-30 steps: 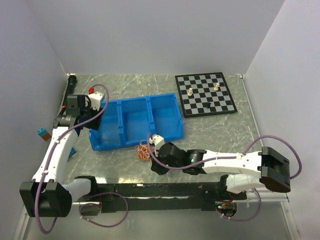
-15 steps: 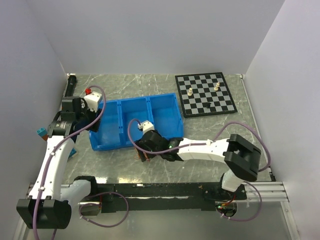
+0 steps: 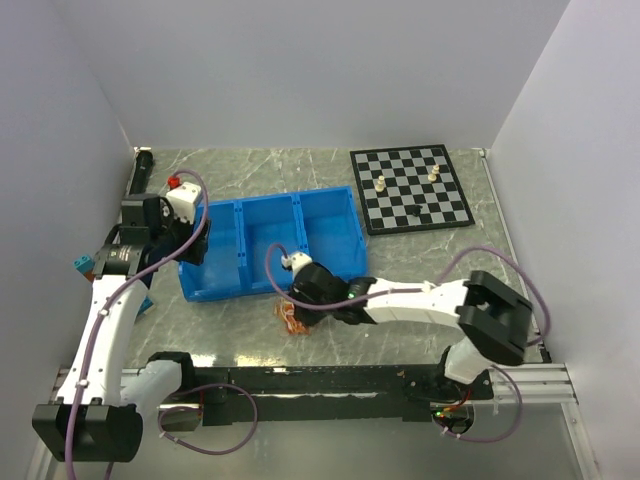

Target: Untangle the cables

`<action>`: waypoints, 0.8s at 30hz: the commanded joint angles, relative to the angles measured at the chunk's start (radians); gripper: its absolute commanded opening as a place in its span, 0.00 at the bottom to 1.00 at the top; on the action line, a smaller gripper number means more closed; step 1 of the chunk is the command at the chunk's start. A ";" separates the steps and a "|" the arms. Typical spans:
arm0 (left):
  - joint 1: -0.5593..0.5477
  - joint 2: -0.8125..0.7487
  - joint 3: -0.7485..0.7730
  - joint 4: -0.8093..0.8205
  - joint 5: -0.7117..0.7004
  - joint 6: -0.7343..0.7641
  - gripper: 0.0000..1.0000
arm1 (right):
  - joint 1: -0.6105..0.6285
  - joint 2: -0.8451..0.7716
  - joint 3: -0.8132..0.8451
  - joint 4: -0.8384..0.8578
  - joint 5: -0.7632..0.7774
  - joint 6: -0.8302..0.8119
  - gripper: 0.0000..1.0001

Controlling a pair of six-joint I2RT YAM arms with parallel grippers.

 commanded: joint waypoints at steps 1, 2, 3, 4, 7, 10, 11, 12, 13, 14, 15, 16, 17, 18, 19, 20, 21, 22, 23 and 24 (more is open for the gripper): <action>-0.025 -0.014 0.028 0.024 0.095 -0.035 0.82 | 0.035 -0.148 -0.099 0.065 -0.098 0.023 0.00; -0.039 -0.018 0.022 0.035 0.095 -0.037 0.82 | 0.036 -0.171 -0.124 0.080 -0.116 0.034 0.00; -0.062 -0.025 0.013 0.044 0.089 -0.038 0.82 | 0.038 -0.199 -0.148 0.101 -0.133 0.042 0.00; -0.099 -0.025 0.007 0.046 0.081 -0.038 0.82 | 0.039 -0.228 -0.177 0.115 -0.141 0.054 0.00; -0.182 -0.022 -0.002 0.040 0.078 -0.046 0.82 | 0.038 -0.251 -0.210 0.089 -0.118 0.073 0.00; -0.262 -0.026 -0.021 0.047 0.092 -0.045 0.81 | 0.033 -0.232 -0.214 0.069 -0.107 0.077 0.16; -0.295 -0.025 -0.024 0.044 0.098 -0.042 0.81 | 0.029 -0.224 -0.219 0.071 -0.112 0.080 0.42; -0.323 -0.020 -0.025 0.043 0.106 -0.043 0.81 | 0.024 -0.222 -0.225 0.074 -0.115 0.085 0.53; -0.340 -0.014 -0.027 0.036 0.122 -0.042 0.81 | 0.020 -0.228 -0.231 0.074 -0.117 0.088 0.60; -0.355 -0.005 -0.026 0.033 0.144 -0.040 0.81 | 0.016 -0.236 -0.240 0.069 -0.109 0.093 0.66; -0.372 0.003 -0.027 0.026 0.164 -0.037 0.81 | 0.012 -0.248 -0.248 0.063 -0.095 0.096 0.67; -0.394 0.015 -0.032 0.021 0.175 -0.032 0.81 | 0.004 -0.262 -0.259 0.056 -0.089 0.096 0.69; -0.423 0.026 -0.038 0.018 0.175 -0.023 0.80 | -0.002 -0.282 -0.266 0.046 -0.084 0.096 0.70; -0.449 0.032 -0.044 0.015 0.179 -0.017 0.80 | -0.011 -0.305 -0.277 0.042 -0.083 0.096 0.71; -0.473 0.043 -0.047 0.013 0.191 -0.002 0.80 | -0.017 -0.332 -0.291 0.039 -0.083 0.097 0.73; -0.496 0.052 -0.047 0.007 0.208 0.006 0.80 | -0.028 -0.357 -0.300 0.031 -0.086 0.097 0.73; -0.519 0.064 -0.048 0.004 0.222 0.017 0.80 | -0.034 -0.389 -0.309 0.025 -0.092 0.096 0.73; -0.545 0.075 -0.050 0.004 0.239 0.027 0.80 | -0.042 -0.423 -0.320 0.019 -0.103 0.093 0.73; -0.573 0.086 -0.056 0.007 0.247 0.035 0.80 | -0.051 -0.454 -0.331 0.016 -0.115 0.091 0.72; -0.614 0.098 -0.065 0.012 0.248 0.052 0.80 | -0.062 -0.486 -0.346 0.013 -0.130 0.093 0.71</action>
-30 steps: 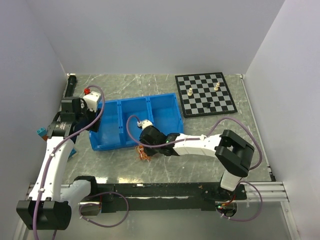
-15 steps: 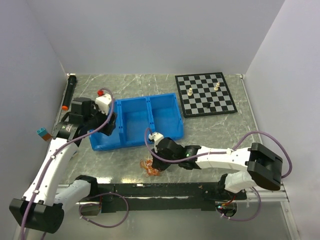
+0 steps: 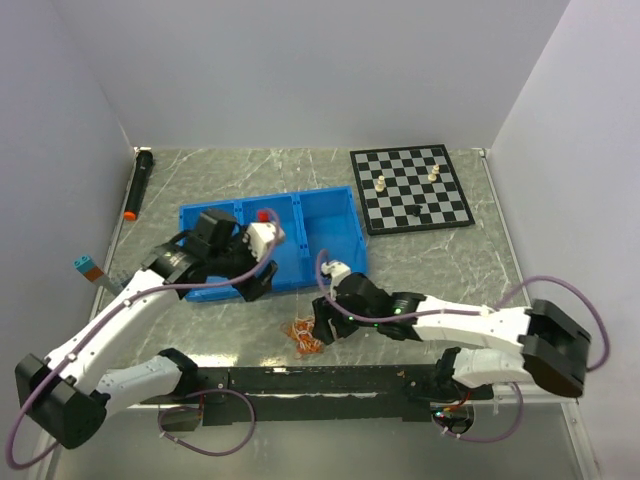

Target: Untangle the cables

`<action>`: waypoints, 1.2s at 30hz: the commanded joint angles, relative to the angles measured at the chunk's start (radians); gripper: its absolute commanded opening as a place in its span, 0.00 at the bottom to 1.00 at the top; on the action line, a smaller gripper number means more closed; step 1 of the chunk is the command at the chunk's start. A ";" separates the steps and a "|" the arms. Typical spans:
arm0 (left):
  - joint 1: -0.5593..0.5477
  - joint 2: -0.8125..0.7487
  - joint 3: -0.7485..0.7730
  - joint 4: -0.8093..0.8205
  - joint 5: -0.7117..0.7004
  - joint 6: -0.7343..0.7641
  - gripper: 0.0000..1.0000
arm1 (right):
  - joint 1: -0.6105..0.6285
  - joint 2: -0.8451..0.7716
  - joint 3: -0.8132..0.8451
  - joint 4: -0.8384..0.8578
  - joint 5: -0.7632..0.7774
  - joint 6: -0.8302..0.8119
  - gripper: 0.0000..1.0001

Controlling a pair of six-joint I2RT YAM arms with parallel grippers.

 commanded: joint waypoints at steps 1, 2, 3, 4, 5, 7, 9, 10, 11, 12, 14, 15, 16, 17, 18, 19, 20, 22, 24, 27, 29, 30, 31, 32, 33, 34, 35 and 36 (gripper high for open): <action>-0.123 0.040 -0.029 0.000 0.080 0.071 0.81 | -0.038 -0.158 -0.040 -0.005 -0.035 0.004 0.70; -0.150 0.052 -0.038 0.005 0.079 0.079 0.82 | -0.049 -0.175 -0.043 -0.014 -0.052 0.004 0.70; -0.180 0.060 -0.054 0.014 0.074 0.094 0.82 | -0.057 -0.184 -0.046 -0.021 -0.066 0.004 0.70; -0.204 0.061 -0.069 0.023 0.074 0.111 0.82 | -0.060 -0.193 -0.046 -0.038 -0.065 0.004 0.70; -0.218 0.061 -0.090 0.041 0.076 0.136 0.84 | -0.066 -0.198 -0.045 -0.054 -0.059 0.004 0.68; -0.226 0.041 -0.141 0.077 0.105 0.205 0.87 | -0.075 -0.205 -0.053 -0.066 -0.065 0.001 0.64; -0.232 0.035 -0.179 0.092 0.113 0.275 0.89 | -0.077 -0.218 -0.056 -0.066 -0.084 -0.005 0.62; -0.232 0.049 -0.193 0.101 0.111 0.300 0.89 | -0.077 -0.221 -0.062 -0.061 -0.095 -0.008 0.61; -0.232 0.061 -0.207 0.113 0.105 0.317 0.89 | -0.077 -0.224 -0.063 -0.054 -0.107 -0.010 0.61; -0.234 0.063 -0.225 0.124 0.111 0.340 0.89 | -0.077 -0.224 -0.065 -0.045 -0.118 -0.014 0.59; -0.234 0.067 -0.248 0.150 0.117 0.372 0.89 | -0.077 -0.212 -0.057 -0.034 -0.146 -0.025 0.59; -0.235 0.077 -0.255 0.163 0.116 0.375 0.89 | -0.078 -0.201 -0.053 -0.029 -0.161 -0.030 0.58; -0.238 0.086 -0.258 0.172 0.117 0.383 0.89 | -0.077 -0.184 -0.042 -0.029 -0.166 -0.034 0.57; -0.238 0.095 -0.259 0.183 0.111 0.391 0.89 | -0.077 -0.170 -0.028 -0.028 -0.167 -0.039 0.56; -0.241 0.104 -0.261 0.193 0.108 0.401 0.89 | -0.077 -0.155 -0.020 -0.026 -0.166 -0.042 0.56; -0.244 0.112 -0.259 0.195 0.110 0.420 0.89 | -0.077 -0.144 -0.011 -0.022 -0.164 -0.042 0.55; -0.244 0.126 -0.256 0.190 0.114 0.432 0.89 | -0.077 -0.126 -0.005 -0.014 -0.167 -0.045 0.55; -0.246 0.144 -0.252 0.190 0.117 0.455 0.88 | -0.077 -0.107 0.003 0.004 -0.174 -0.046 0.54; -0.247 0.158 -0.250 0.213 0.102 0.476 0.87 | -0.080 -0.093 0.009 0.020 -0.189 -0.042 0.54; -0.246 0.178 -0.233 0.222 0.085 0.506 0.87 | -0.095 -0.093 -0.003 0.066 -0.223 -0.020 0.53; -0.247 0.173 -0.223 0.219 0.088 0.538 0.87 | -0.104 -0.103 -0.016 0.092 -0.235 -0.005 0.54; -0.246 0.172 -0.219 0.218 0.084 0.547 0.86 | -0.114 -0.104 -0.023 0.107 -0.252 0.004 0.53; -0.247 0.179 -0.206 0.209 0.076 0.556 0.86 | -0.127 -0.109 -0.030 0.119 -0.261 0.015 0.53; -0.247 0.178 -0.201 0.206 0.065 0.561 0.85 | -0.134 -0.113 -0.037 0.120 -0.267 0.021 0.54; -0.247 0.175 -0.201 0.204 0.061 0.569 0.84 | -0.140 -0.122 -0.043 0.147 -0.269 0.027 0.53; -0.247 0.158 -0.209 0.201 0.058 0.590 0.84 | -0.144 -0.132 -0.053 0.153 -0.270 0.030 0.53; -0.246 0.132 -0.219 0.215 0.056 0.604 0.83 | -0.152 -0.142 -0.062 0.159 -0.273 0.035 0.53; -0.247 0.085 -0.241 0.227 0.061 0.631 0.84 | -0.158 -0.155 -0.071 0.166 -0.278 0.041 0.53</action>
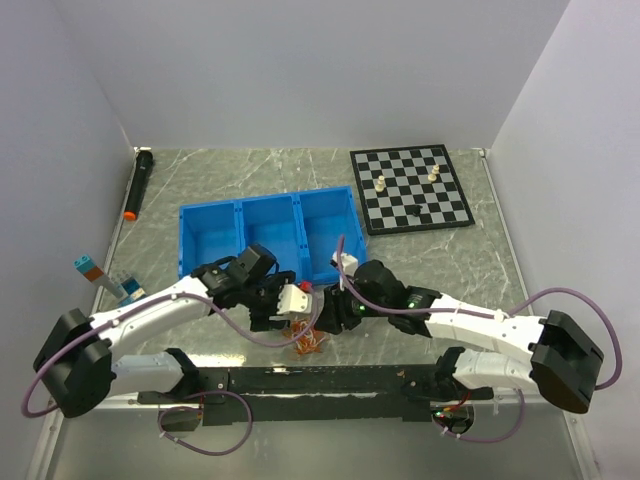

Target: Untangle the cables

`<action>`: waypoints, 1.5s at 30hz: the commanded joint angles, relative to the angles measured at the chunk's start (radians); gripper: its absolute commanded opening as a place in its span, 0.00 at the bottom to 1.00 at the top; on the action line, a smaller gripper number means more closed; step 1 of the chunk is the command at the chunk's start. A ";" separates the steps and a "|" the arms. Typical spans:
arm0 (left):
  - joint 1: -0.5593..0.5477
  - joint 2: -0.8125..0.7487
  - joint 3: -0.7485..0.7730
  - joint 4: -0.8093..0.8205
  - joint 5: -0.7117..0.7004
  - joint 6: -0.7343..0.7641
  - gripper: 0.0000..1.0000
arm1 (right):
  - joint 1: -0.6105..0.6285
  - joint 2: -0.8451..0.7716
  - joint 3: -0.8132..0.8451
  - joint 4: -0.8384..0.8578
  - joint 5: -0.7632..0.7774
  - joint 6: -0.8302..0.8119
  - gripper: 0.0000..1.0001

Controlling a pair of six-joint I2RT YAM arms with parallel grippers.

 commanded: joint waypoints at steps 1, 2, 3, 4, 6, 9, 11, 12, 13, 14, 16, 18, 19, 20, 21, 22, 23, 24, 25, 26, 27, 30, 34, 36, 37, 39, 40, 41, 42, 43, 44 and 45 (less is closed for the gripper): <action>-0.005 -0.134 -0.019 0.033 0.021 0.152 0.84 | -0.032 -0.067 -0.034 0.096 -0.040 0.036 0.53; -0.006 -0.182 -0.035 0.022 0.036 0.180 0.85 | -0.039 -0.078 -0.043 0.106 -0.049 0.039 0.52; -0.011 -0.213 -0.042 0.009 0.047 0.200 0.86 | -0.047 -0.087 -0.055 0.113 -0.054 0.041 0.52; -0.023 -0.236 -0.044 -0.022 0.050 0.220 0.86 | -0.058 -0.092 -0.062 0.119 -0.063 0.044 0.52; -0.041 -0.244 -0.053 -0.048 0.039 0.244 0.84 | -0.076 -0.101 -0.077 0.130 -0.091 0.041 0.51; -0.068 -0.247 -0.091 0.007 0.049 0.256 0.82 | -0.104 -0.115 -0.088 0.125 -0.117 0.030 0.49; -0.115 -0.224 -0.110 0.030 0.049 0.287 0.81 | -0.120 -0.127 -0.091 0.119 -0.135 0.022 0.48; -0.141 -0.207 -0.116 0.044 0.036 0.296 0.80 | -0.128 -0.135 -0.092 0.117 -0.141 0.019 0.47; -0.156 -0.189 -0.119 0.059 0.026 0.301 0.78 | -0.133 -0.144 -0.095 0.117 -0.146 0.016 0.47; -0.166 -0.170 -0.119 0.064 0.024 0.309 0.76 | -0.137 -0.158 -0.100 0.120 -0.148 0.015 0.47; -0.175 -0.126 -0.111 0.074 0.015 0.316 0.72 | -0.150 -0.178 -0.109 0.125 -0.158 0.013 0.46; -0.177 -0.103 -0.111 0.082 -0.005 0.338 0.67 | -0.162 -0.195 -0.117 0.130 -0.167 0.013 0.46; -0.177 -0.095 -0.113 0.088 -0.014 0.345 0.64 | -0.168 -0.201 -0.120 0.130 -0.172 0.013 0.46; -0.177 -0.089 -0.114 0.090 -0.022 0.361 0.61 | -0.173 -0.205 -0.122 0.130 -0.177 0.011 0.45; -0.177 -0.089 -0.117 0.094 -0.023 0.375 0.58 | -0.177 -0.213 -0.123 0.130 -0.181 0.010 0.45; -0.177 -0.089 -0.122 0.100 -0.025 0.385 0.55 | -0.182 -0.215 -0.123 0.128 -0.187 0.010 0.46; -0.177 -0.090 -0.127 0.105 -0.028 0.393 0.52 | -0.186 -0.218 -0.123 0.128 -0.194 0.008 0.45; -0.177 -0.090 -0.133 0.105 -0.031 0.404 0.49 | -0.191 -0.221 -0.123 0.130 -0.201 0.007 0.45; -0.177 -0.092 -0.137 0.114 -0.037 0.407 0.48 | -0.194 -0.219 -0.123 0.131 -0.203 0.005 0.45; -0.178 -0.092 -0.142 0.114 -0.045 0.411 0.47 | -0.197 -0.221 -0.123 0.133 -0.207 0.004 0.45; -0.178 -0.090 -0.147 0.117 -0.053 0.416 0.46 | -0.199 -0.216 -0.122 0.134 -0.210 0.002 0.45; -0.178 -0.090 -0.157 0.128 -0.062 0.424 0.38 | -0.202 -0.203 -0.117 0.143 -0.221 0.001 0.45; -0.178 -0.093 -0.180 0.136 -0.096 0.435 0.24 | -0.208 -0.190 -0.094 0.134 -0.233 -0.016 0.45; -0.178 -0.104 -0.190 0.159 -0.099 0.424 0.19 | -0.208 -0.180 -0.088 0.146 -0.246 -0.013 0.45; -0.177 -0.106 -0.191 0.162 -0.100 0.430 0.16 | -0.208 -0.172 -0.086 0.154 -0.253 -0.012 0.45; -0.178 -0.104 -0.193 0.168 -0.102 0.428 0.11 | -0.208 -0.153 -0.085 0.175 -0.276 -0.007 0.45; -0.178 -0.106 -0.190 0.172 -0.108 0.424 0.07 | -0.208 -0.144 -0.085 0.188 -0.287 -0.005 0.45; -0.178 -0.104 -0.184 0.174 -0.111 0.413 0.04 | -0.208 -0.132 -0.083 0.200 -0.295 -0.007 0.48; -0.178 -0.101 -0.173 0.174 -0.114 0.399 0.01 | -0.208 -0.120 -0.085 0.218 -0.309 -0.007 0.53; -0.178 -0.100 -0.161 0.166 -0.117 0.386 0.01 | -0.205 -0.107 -0.083 0.237 -0.325 -0.007 0.59; -0.178 -0.098 -0.147 0.157 -0.119 0.370 0.01 | -0.203 -0.092 -0.079 0.243 -0.333 -0.013 0.66; -0.178 -0.100 -0.138 0.148 -0.120 0.355 0.01 | -0.200 -0.071 -0.068 0.242 -0.341 -0.024 0.68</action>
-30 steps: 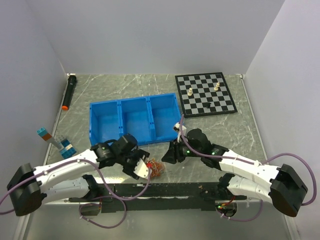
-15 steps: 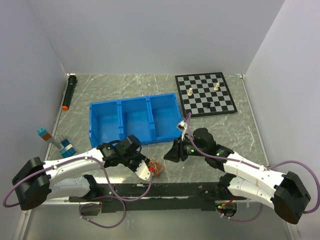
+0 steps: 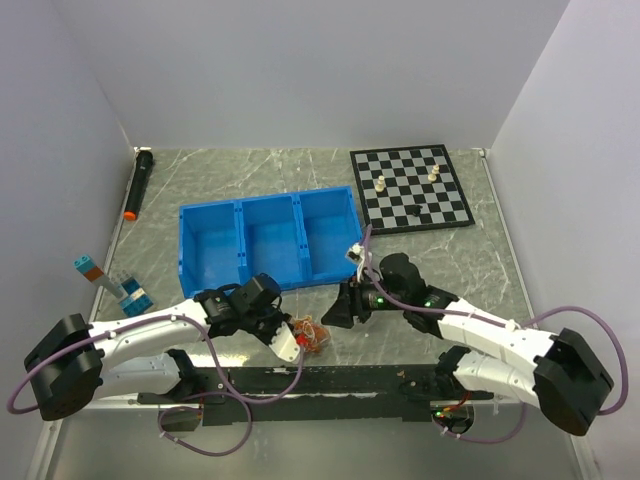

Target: Untangle the cables

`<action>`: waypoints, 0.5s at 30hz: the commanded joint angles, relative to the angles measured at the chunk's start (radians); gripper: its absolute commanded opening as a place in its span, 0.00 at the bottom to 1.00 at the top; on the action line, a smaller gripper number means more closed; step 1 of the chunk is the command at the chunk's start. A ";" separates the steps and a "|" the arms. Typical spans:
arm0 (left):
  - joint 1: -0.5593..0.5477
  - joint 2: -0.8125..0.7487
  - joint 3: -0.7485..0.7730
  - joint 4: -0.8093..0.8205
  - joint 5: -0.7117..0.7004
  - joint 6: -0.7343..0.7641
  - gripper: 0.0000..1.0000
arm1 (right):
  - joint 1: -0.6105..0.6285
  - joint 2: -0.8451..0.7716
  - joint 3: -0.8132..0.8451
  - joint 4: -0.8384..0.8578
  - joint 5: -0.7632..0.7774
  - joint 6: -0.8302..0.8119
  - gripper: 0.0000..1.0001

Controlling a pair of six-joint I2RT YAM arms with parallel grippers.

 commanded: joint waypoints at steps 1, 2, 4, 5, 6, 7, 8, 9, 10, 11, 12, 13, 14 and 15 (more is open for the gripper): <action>-0.004 -0.016 0.057 0.006 -0.005 -0.047 0.01 | 0.006 0.065 0.060 0.075 -0.066 -0.044 0.70; -0.006 -0.024 0.053 0.006 -0.005 -0.050 0.01 | 0.009 0.087 0.080 0.057 -0.064 -0.061 0.70; -0.006 -0.046 0.035 0.009 -0.006 -0.042 0.01 | 0.018 0.120 0.099 0.052 -0.070 -0.079 0.70; -0.007 -0.053 0.028 0.014 -0.009 -0.040 0.01 | 0.021 0.133 0.105 0.053 -0.069 -0.084 0.70; -0.009 -0.056 0.019 0.018 -0.013 -0.042 0.01 | 0.026 0.142 0.109 0.052 -0.066 -0.093 0.68; -0.010 -0.058 0.018 0.018 -0.016 -0.047 0.01 | 0.031 0.157 0.116 0.047 -0.060 -0.098 0.66; -0.012 -0.056 0.018 0.015 -0.019 -0.056 0.01 | 0.032 0.180 0.120 0.046 -0.057 -0.101 0.63; -0.013 -0.056 0.019 0.012 -0.020 -0.062 0.01 | 0.038 0.194 0.125 0.046 -0.057 -0.101 0.58; -0.013 -0.056 0.021 0.014 -0.023 -0.070 0.01 | 0.040 0.206 0.128 0.046 -0.057 -0.101 0.54; -0.013 -0.058 0.021 0.012 -0.025 -0.071 0.01 | 0.044 0.226 0.129 0.047 -0.057 -0.101 0.50; -0.015 -0.061 0.019 0.012 -0.023 -0.073 0.01 | 0.047 0.243 0.132 0.044 -0.057 -0.102 0.47; -0.015 -0.063 0.018 0.014 -0.028 -0.071 0.01 | 0.051 0.258 0.134 0.043 -0.057 -0.104 0.45; -0.016 -0.064 0.015 0.017 -0.028 -0.071 0.01 | 0.055 0.271 0.134 0.036 -0.055 -0.105 0.42; -0.016 -0.064 0.013 0.015 -0.028 -0.073 0.01 | 0.060 0.280 0.134 0.033 -0.054 -0.107 0.39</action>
